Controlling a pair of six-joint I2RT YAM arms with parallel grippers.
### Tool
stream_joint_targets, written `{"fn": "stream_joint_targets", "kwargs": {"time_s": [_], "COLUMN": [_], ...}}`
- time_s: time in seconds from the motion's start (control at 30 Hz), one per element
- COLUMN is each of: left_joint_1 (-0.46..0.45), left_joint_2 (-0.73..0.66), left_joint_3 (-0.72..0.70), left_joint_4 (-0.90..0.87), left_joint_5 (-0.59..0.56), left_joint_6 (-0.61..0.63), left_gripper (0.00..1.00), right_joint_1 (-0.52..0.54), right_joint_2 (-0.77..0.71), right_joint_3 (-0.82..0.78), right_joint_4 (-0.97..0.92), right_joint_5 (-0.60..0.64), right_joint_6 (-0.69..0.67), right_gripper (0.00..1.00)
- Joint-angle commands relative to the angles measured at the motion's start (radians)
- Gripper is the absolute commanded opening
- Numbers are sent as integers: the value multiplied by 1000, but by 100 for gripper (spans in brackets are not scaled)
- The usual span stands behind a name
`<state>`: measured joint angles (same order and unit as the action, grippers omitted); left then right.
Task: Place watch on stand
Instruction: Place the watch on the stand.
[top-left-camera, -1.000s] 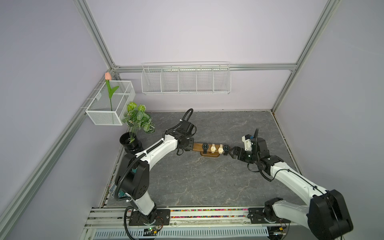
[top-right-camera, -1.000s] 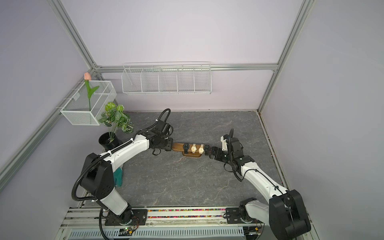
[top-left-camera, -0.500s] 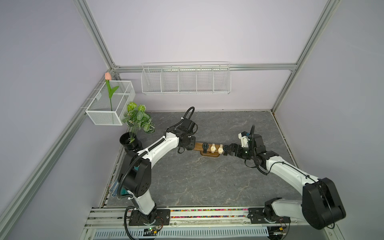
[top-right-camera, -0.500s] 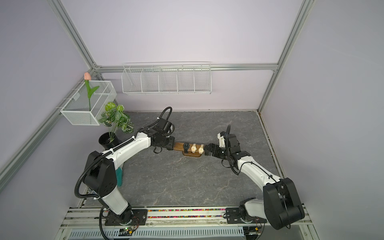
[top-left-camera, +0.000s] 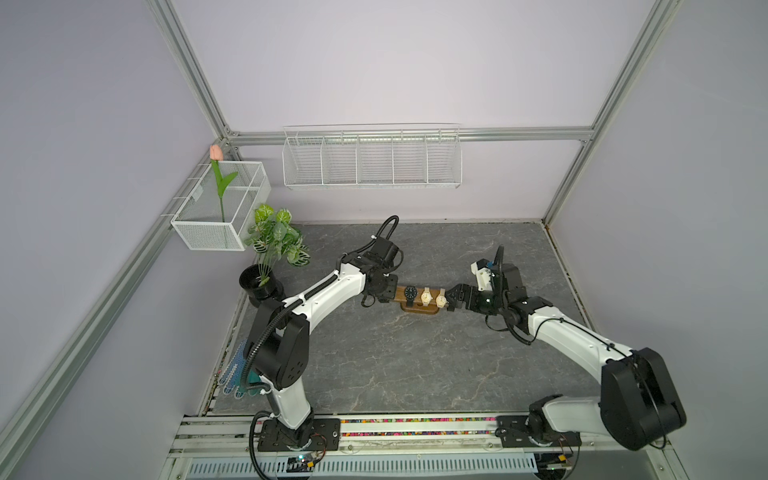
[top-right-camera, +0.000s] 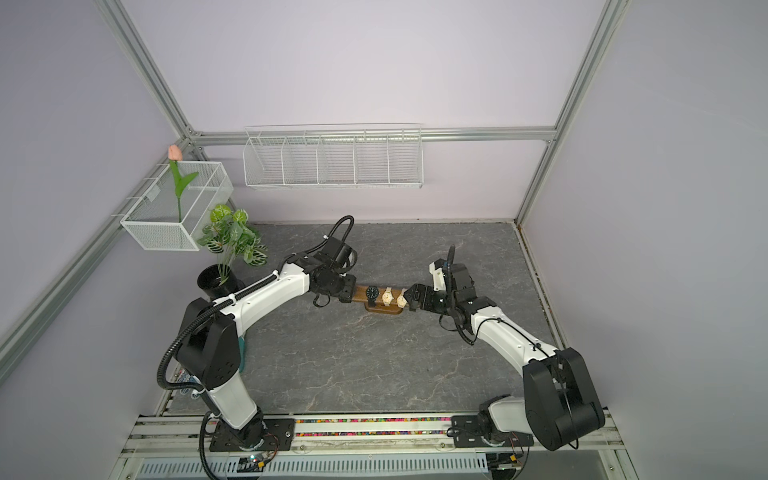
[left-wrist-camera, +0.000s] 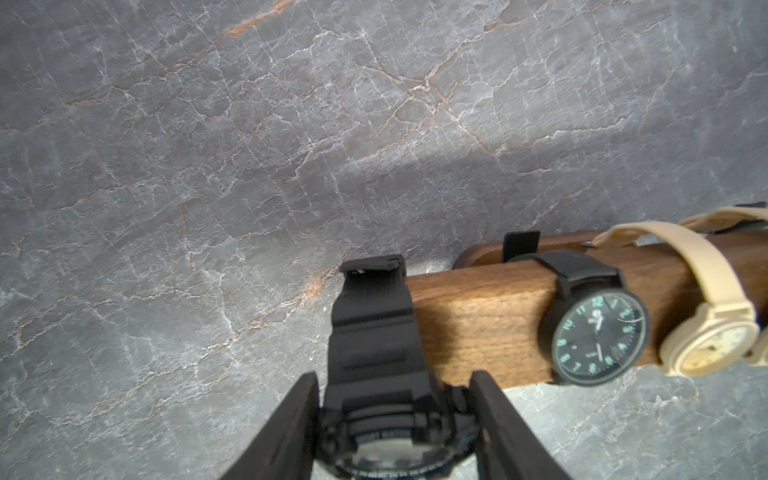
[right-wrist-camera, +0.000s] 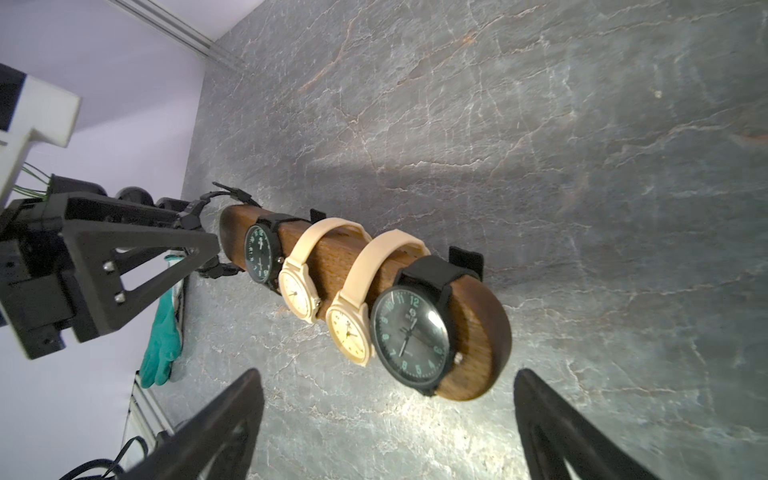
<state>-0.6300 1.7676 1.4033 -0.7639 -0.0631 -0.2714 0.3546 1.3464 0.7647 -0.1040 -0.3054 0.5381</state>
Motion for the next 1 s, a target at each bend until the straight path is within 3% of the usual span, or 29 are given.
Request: {"fn": "stream_joint_targets", "kwargs": {"time_s": [0.0, 0.3, 0.63, 0.97], "left_joint_1": [-9, -31, -59, -66], "left_joint_2": [11, 33, 67, 90], "left_joint_3": [37, 65, 110, 123], "left_joint_4": [-33, -53, -74, -77], "left_joint_5": [-13, -14, -6, 6], "left_joint_6": [24, 33, 36, 28], "left_gripper": [41, 41, 41, 42], "right_joint_1": [-13, -6, 20, 27], "right_joint_2": [-26, 3, 54, 76], "right_joint_3": [12, 16, 65, 82], "right_joint_4": [-51, -53, -51, -45], "right_joint_5": [33, -21, -40, -40], "right_joint_6": [-15, -20, -38, -39], "right_gripper": [94, 99, 91, 89]}}
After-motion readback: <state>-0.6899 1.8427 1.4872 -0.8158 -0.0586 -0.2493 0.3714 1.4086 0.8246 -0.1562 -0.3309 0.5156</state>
